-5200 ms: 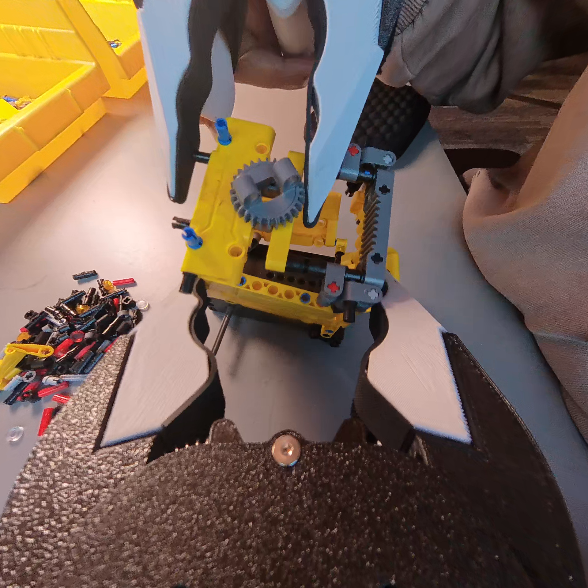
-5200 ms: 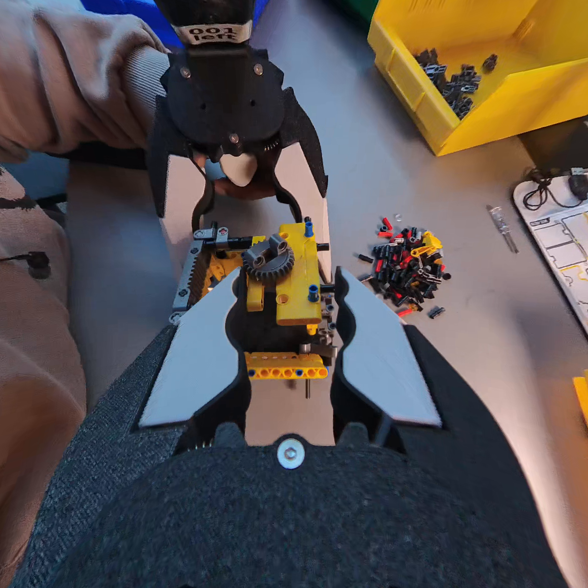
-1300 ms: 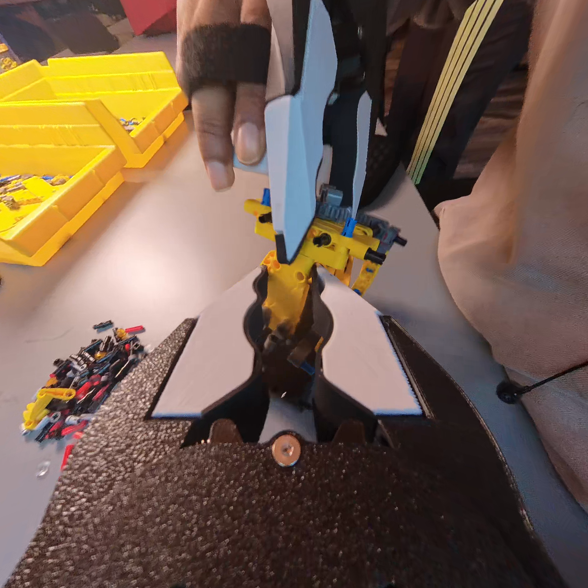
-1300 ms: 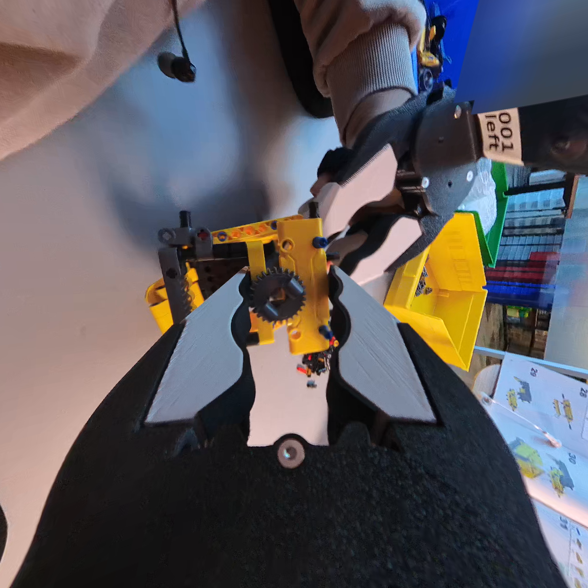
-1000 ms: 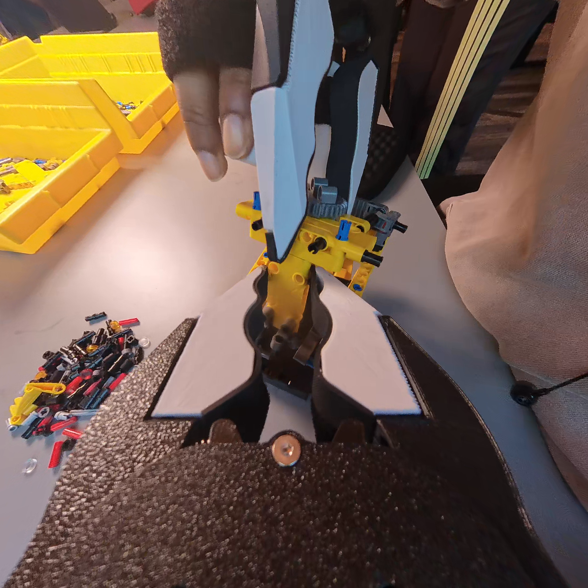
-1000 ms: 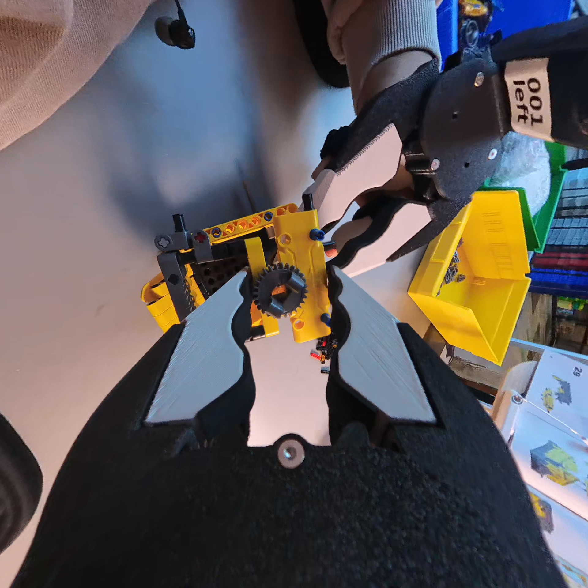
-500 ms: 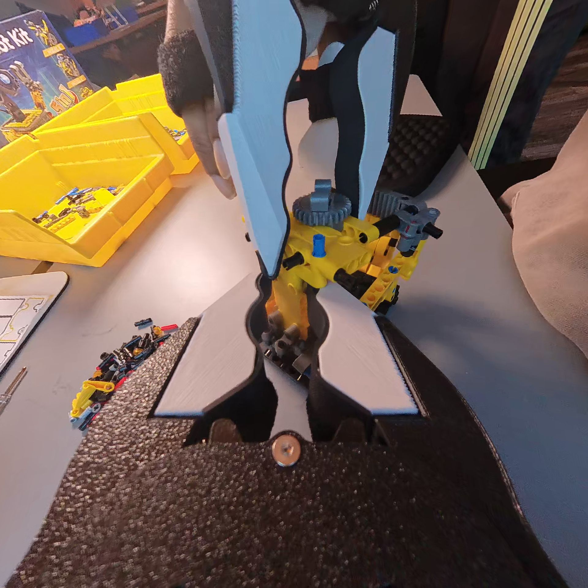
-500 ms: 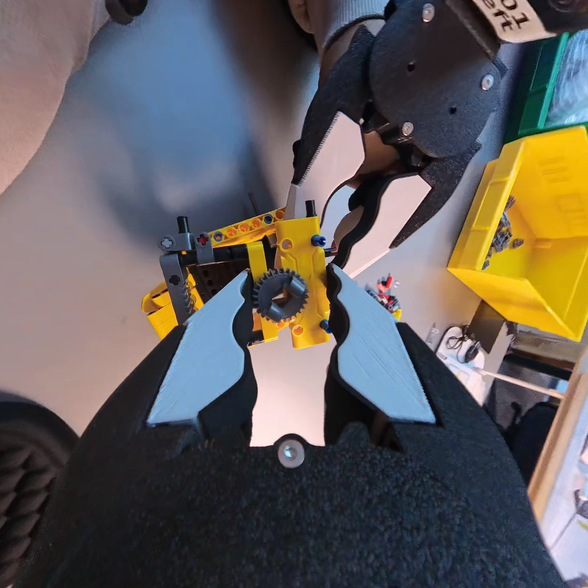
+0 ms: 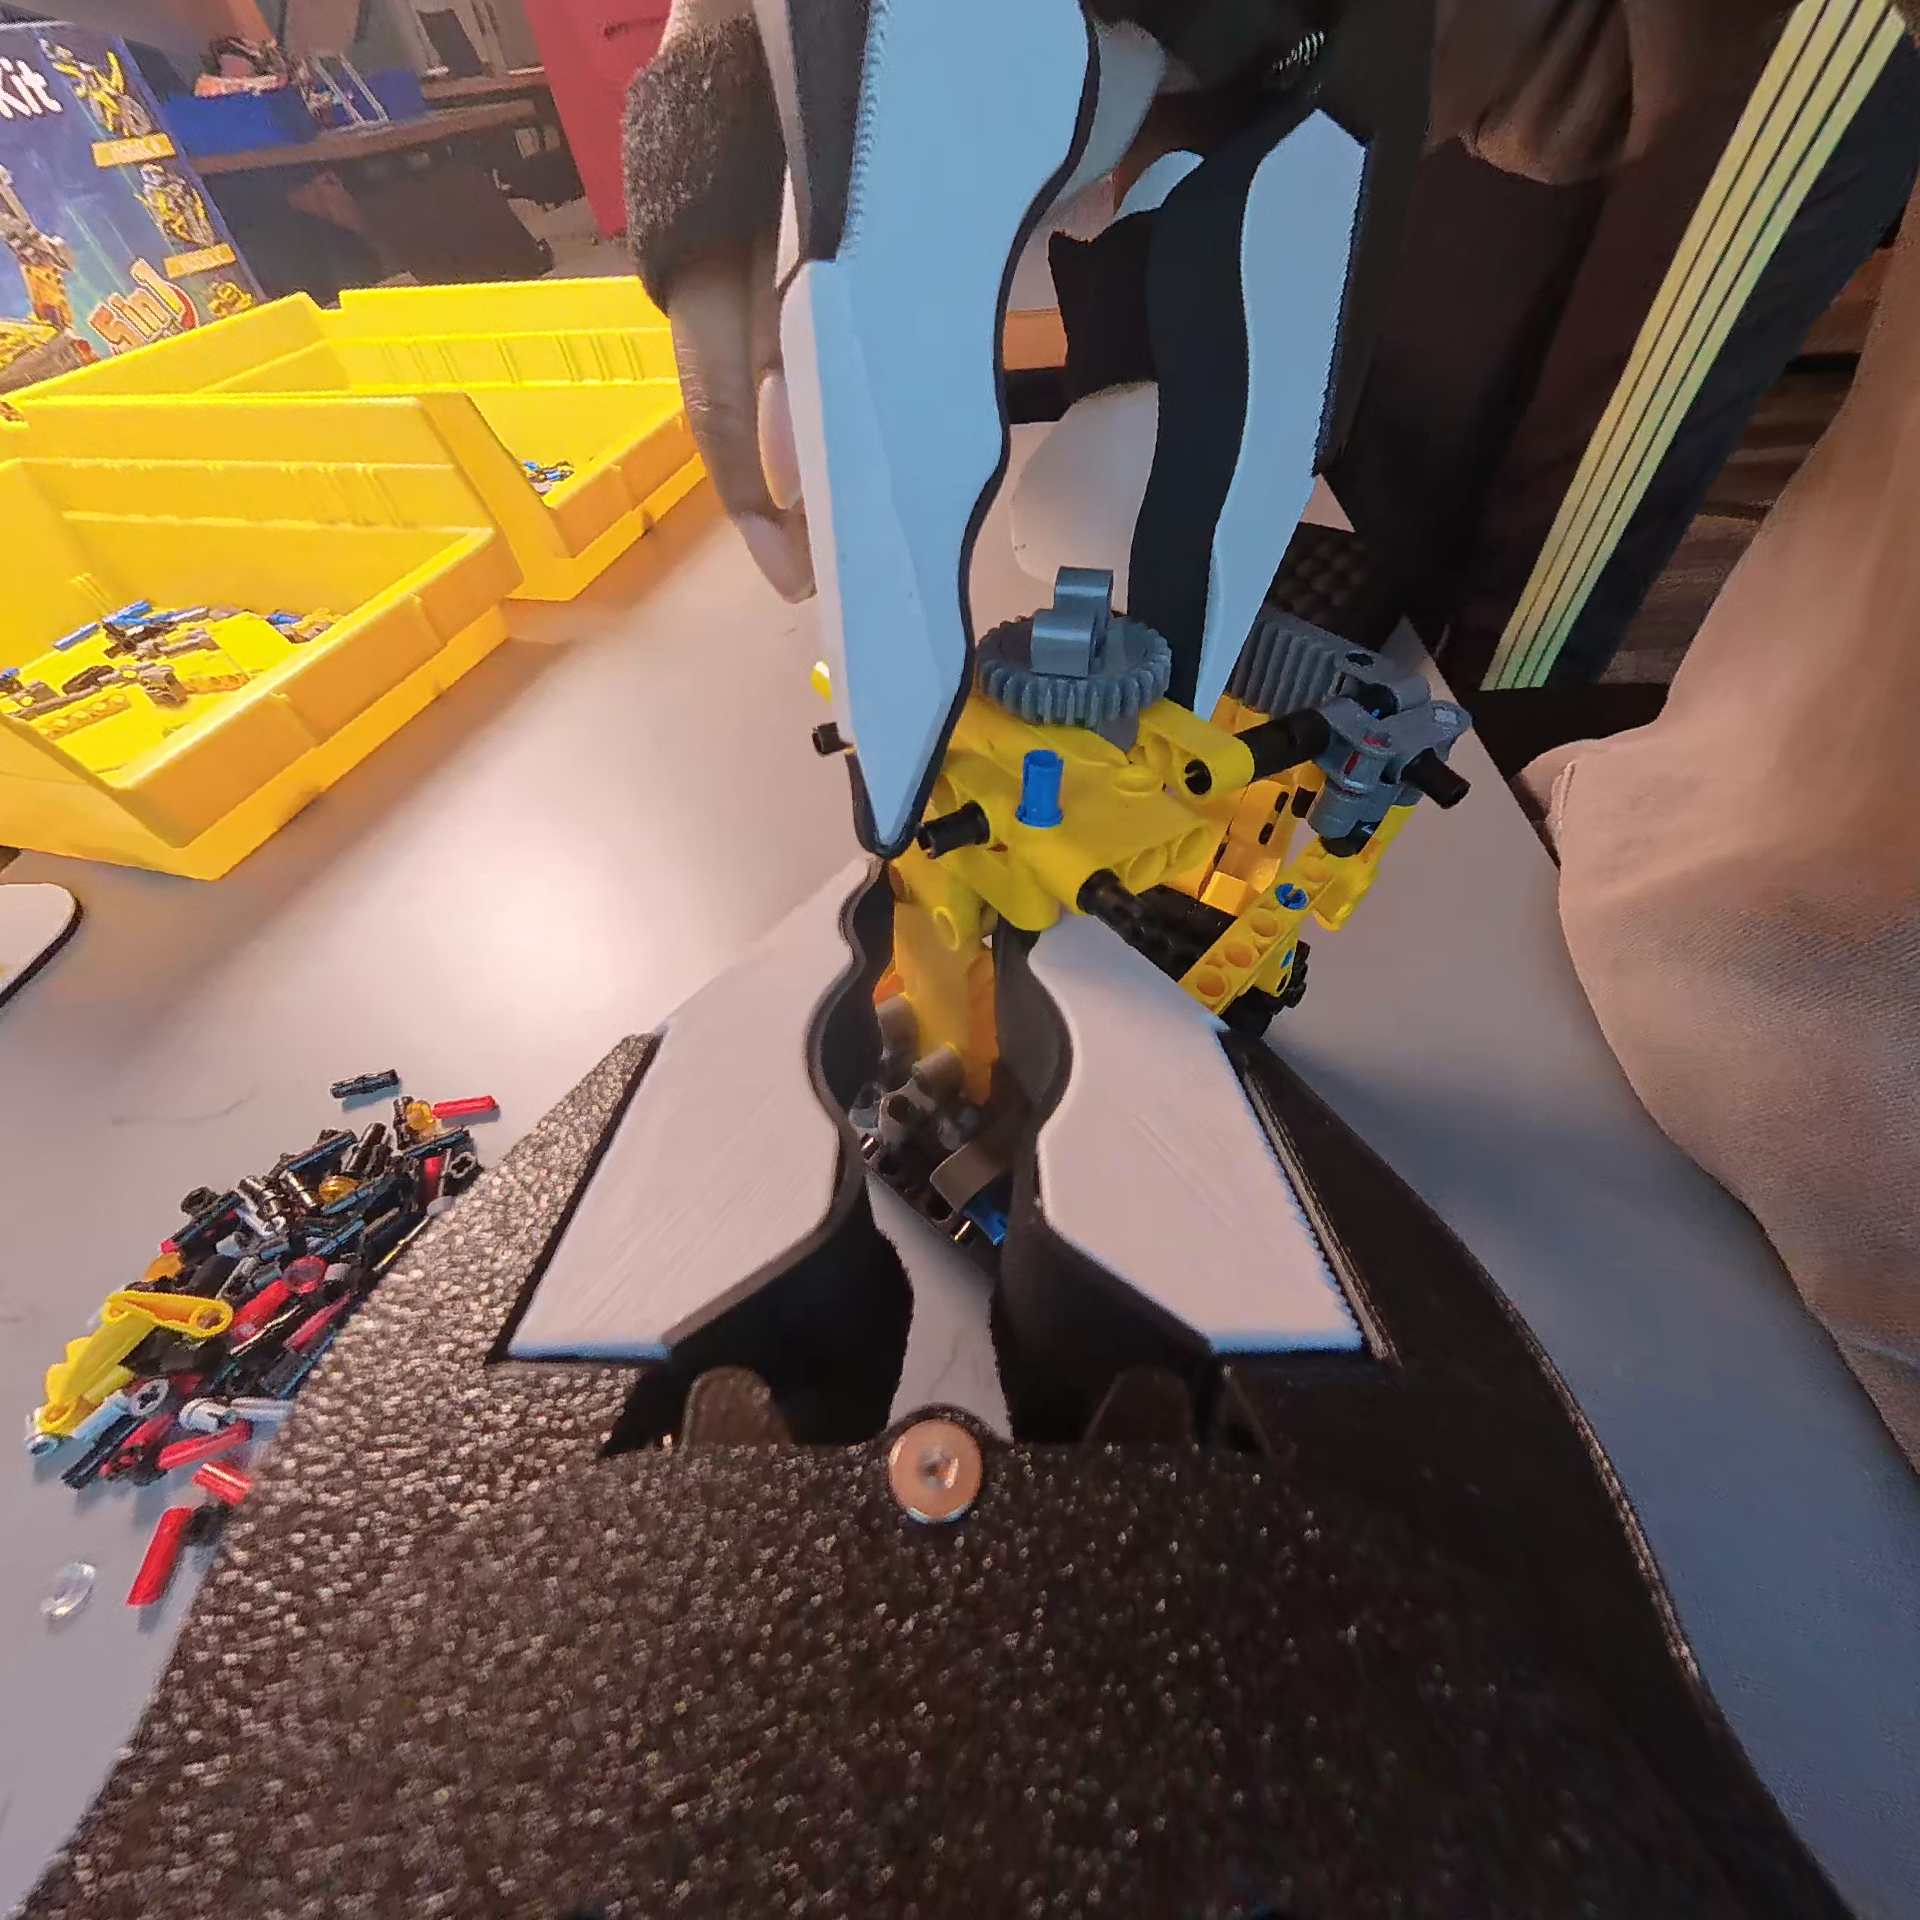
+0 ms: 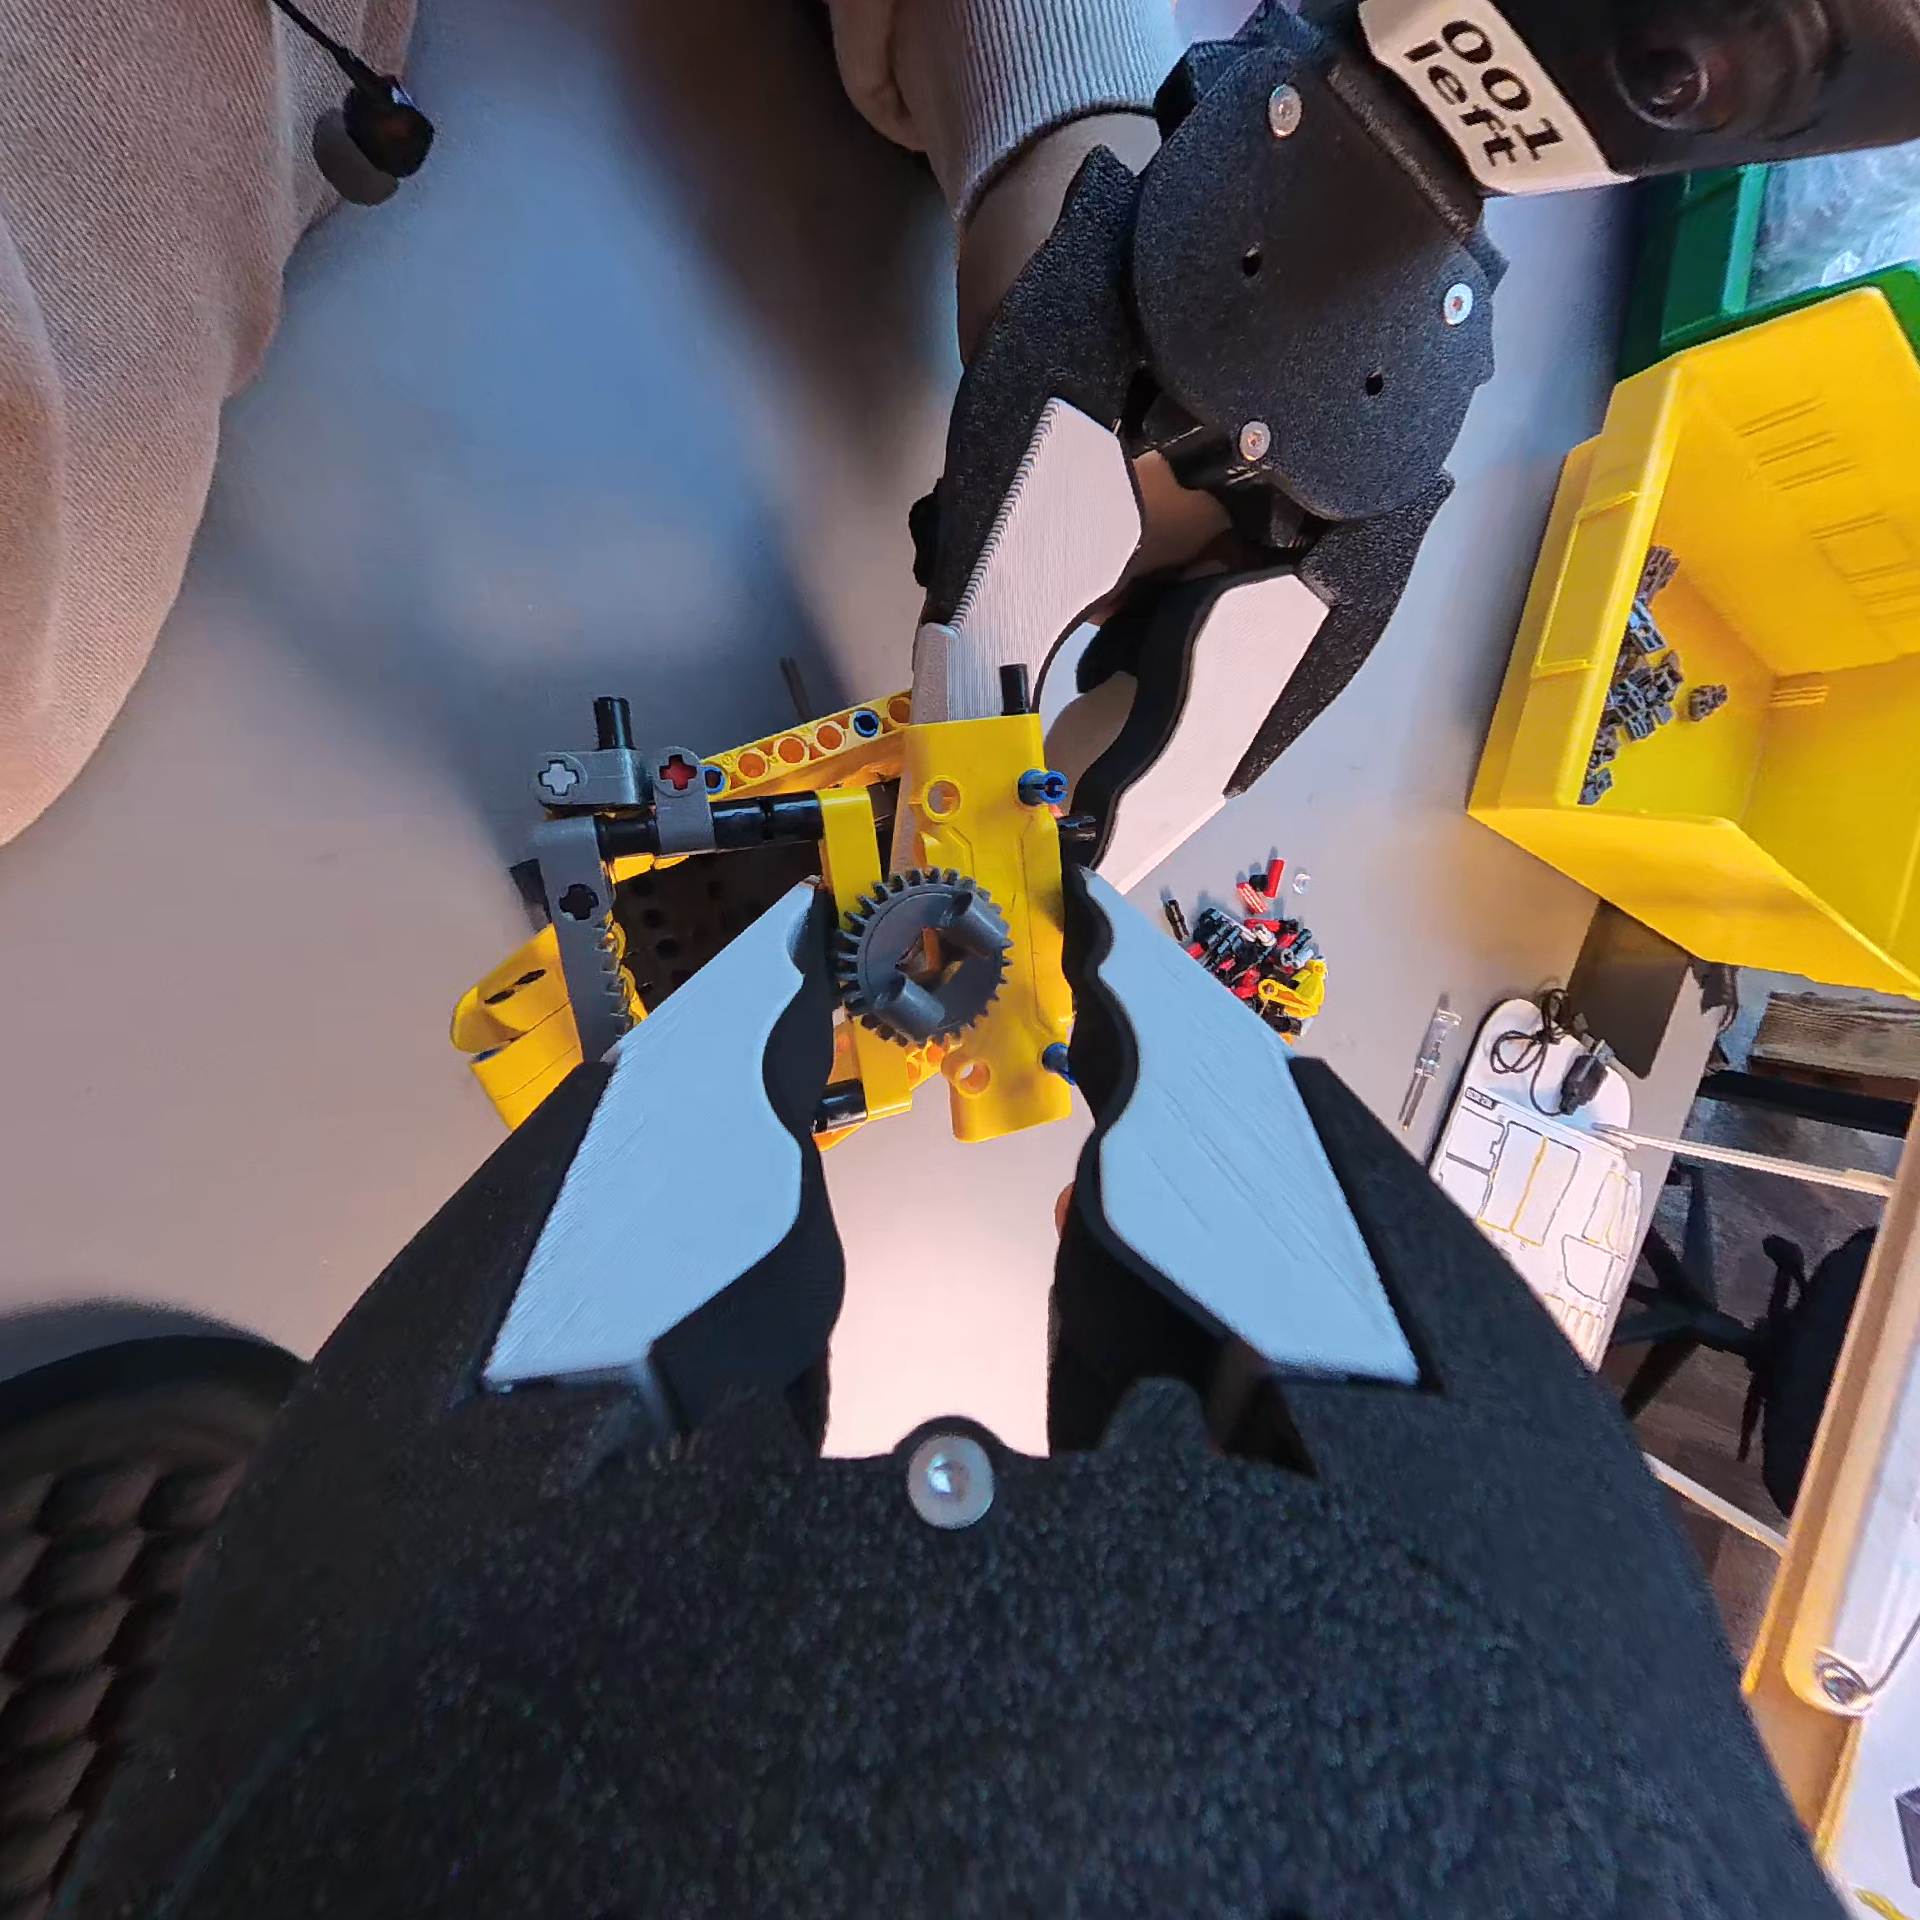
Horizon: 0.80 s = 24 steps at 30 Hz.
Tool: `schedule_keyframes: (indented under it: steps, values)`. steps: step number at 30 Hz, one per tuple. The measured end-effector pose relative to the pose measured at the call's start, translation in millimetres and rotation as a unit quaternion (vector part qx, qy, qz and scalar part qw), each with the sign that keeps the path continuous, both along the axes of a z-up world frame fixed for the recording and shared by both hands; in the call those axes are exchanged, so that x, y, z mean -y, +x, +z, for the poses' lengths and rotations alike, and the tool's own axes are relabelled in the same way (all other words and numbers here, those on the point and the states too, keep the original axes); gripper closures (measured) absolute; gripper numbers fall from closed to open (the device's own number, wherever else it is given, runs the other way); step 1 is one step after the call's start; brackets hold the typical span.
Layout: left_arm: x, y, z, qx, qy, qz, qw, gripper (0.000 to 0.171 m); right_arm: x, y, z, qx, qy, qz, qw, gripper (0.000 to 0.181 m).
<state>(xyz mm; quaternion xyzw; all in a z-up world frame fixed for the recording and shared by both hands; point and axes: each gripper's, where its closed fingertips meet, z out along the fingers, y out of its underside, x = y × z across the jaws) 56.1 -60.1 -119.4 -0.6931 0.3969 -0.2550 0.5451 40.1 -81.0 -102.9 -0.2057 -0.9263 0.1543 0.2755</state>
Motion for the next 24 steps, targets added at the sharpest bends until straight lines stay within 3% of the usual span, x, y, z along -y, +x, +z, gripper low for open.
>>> schedule_keyframes:
  steps: [19,24]
  values:
    - [3.0,7.2,6.5,0.061,-0.030,-0.016,0.998,0.154,-1.5,3.6,17.1,-0.018,-0.032,-0.032,0.999,0.145]
    - [-2.0,-3.7,1.5,0.047,-0.050,0.007,0.998,0.157,-8.2,-1.8,24.3,-0.061,-0.051,-0.043,0.996,0.154]
